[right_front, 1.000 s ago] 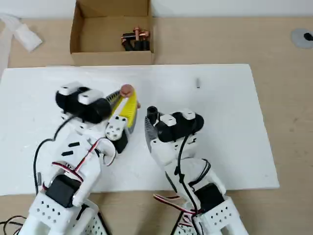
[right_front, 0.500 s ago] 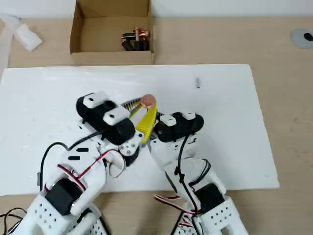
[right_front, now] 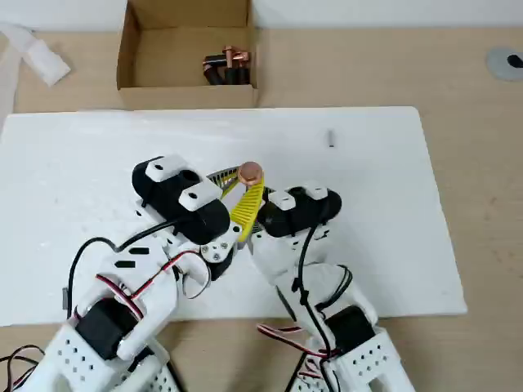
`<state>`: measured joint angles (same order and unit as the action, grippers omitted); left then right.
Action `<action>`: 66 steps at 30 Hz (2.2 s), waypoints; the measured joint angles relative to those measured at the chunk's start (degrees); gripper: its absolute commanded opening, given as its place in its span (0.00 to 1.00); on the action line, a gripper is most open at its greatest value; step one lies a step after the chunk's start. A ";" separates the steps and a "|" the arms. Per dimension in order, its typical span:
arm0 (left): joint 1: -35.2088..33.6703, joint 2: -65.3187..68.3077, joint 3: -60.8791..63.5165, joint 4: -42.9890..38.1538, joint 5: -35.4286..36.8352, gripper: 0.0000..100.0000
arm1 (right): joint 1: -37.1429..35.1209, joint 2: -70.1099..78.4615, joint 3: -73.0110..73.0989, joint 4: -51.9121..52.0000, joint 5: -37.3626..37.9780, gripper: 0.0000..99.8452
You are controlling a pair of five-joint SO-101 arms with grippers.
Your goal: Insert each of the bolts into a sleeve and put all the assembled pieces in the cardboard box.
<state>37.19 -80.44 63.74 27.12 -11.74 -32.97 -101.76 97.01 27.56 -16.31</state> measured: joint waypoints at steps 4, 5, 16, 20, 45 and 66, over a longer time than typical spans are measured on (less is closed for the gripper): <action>0.00 0.00 0.00 0.00 -2.73 0.00 | 0.00 0.00 0.00 0.00 0.00 0.01; 0.00 0.00 0.00 0.00 -3.60 0.00 | 0.00 0.00 0.00 0.00 0.35 0.01; -2.81 0.00 0.00 0.00 -5.19 0.01 | -1.76 0.00 0.00 0.00 3.87 0.01; -4.75 0.00 0.00 0.00 -5.19 0.01 | -2.73 0.00 0.00 -2.02 4.04 0.01; -7.47 0.79 -2.37 2.73 1.23 0.01 | -2.73 0.00 0.00 -3.96 5.54 0.01; -7.47 6.42 -5.89 2.37 1.05 0.01 | -4.13 0.00 0.00 -6.86 5.63 0.01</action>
<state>29.71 -74.02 57.85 29.49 -10.68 -37.10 -101.76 97.01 20.70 -10.68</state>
